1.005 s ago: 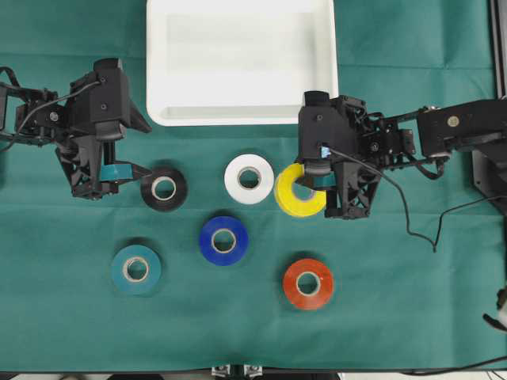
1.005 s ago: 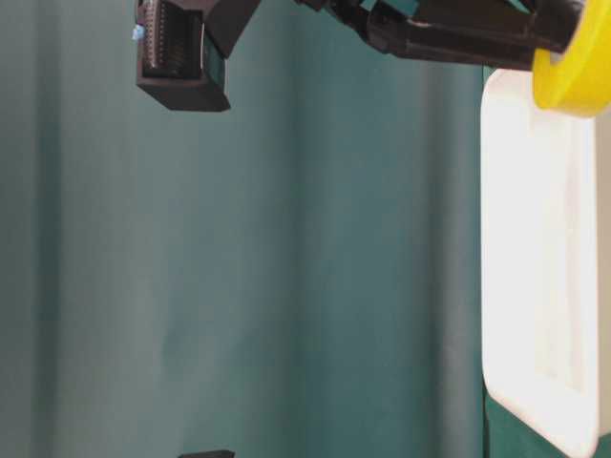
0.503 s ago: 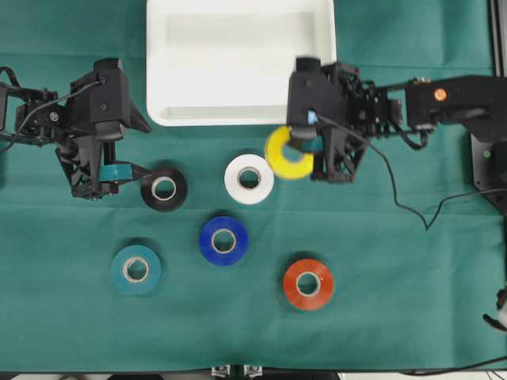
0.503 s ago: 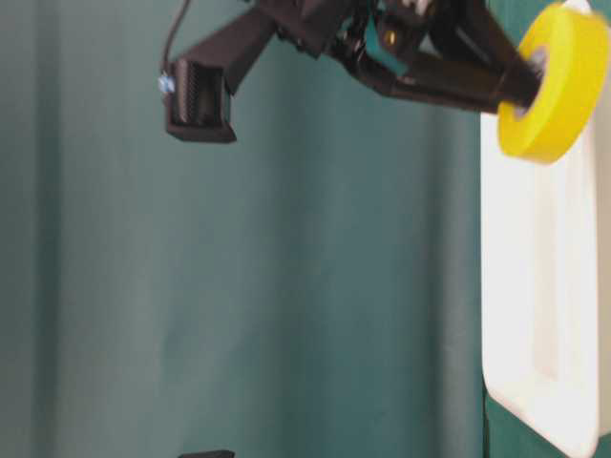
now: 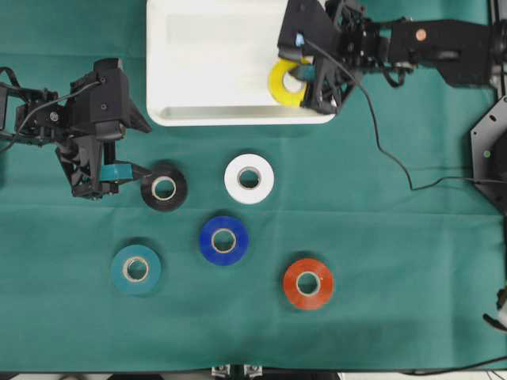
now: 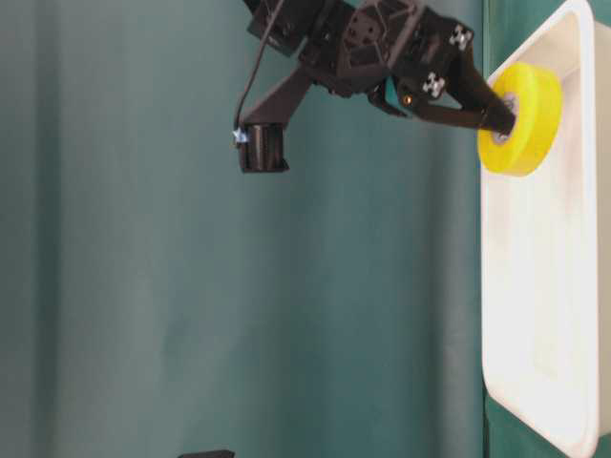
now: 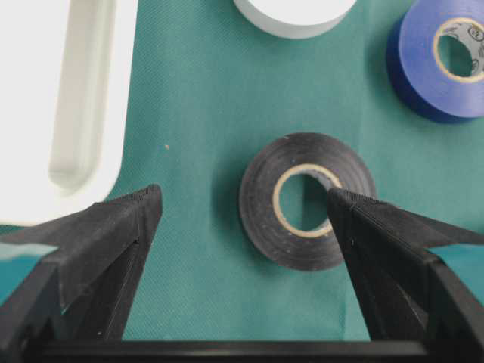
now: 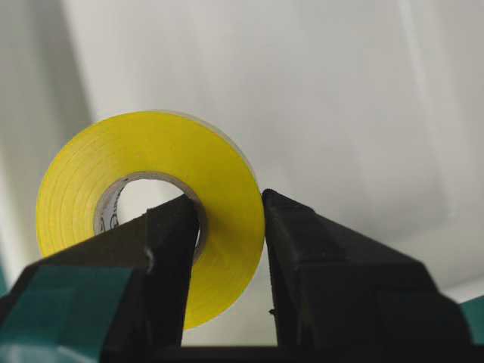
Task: Put the tape alternately from left to right into the white case.
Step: 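Carry the yellow roll into the tray's upper right corner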
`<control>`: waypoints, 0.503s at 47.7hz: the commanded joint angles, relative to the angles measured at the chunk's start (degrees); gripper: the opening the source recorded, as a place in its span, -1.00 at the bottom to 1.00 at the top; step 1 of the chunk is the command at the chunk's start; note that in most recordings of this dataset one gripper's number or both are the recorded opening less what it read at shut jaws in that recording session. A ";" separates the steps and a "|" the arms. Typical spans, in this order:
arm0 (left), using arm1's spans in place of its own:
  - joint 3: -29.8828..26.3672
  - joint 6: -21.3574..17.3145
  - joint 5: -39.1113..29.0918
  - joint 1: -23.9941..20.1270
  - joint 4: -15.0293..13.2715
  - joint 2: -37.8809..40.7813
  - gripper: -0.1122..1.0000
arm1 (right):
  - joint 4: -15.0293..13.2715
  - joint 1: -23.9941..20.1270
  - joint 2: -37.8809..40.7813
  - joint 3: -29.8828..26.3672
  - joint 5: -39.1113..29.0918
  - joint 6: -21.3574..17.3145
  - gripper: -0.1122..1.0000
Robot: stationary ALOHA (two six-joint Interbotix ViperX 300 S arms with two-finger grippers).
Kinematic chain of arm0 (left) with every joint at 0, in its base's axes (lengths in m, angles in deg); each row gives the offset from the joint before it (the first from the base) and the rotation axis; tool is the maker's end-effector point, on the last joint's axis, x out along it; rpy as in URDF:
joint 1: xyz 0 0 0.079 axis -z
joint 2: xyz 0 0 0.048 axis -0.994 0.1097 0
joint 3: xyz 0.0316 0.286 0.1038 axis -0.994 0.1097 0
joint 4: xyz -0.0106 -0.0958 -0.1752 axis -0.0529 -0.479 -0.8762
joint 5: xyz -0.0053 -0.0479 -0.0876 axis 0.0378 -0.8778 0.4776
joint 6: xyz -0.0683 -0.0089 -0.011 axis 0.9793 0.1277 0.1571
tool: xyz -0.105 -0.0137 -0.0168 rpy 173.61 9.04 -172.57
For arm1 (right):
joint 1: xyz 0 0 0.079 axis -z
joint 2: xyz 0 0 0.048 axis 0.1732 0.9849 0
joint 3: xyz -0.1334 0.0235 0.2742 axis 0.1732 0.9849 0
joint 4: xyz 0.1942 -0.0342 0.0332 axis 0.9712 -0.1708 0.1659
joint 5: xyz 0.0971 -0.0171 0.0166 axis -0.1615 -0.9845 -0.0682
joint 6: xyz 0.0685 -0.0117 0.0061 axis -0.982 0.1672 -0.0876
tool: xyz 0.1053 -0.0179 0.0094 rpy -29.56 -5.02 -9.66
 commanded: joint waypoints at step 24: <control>-1.76 0.00 0.44 -0.09 0.00 0.88 0.49 | -3.78 10.11 5.98 -4.39 3.52 -0.09 -0.26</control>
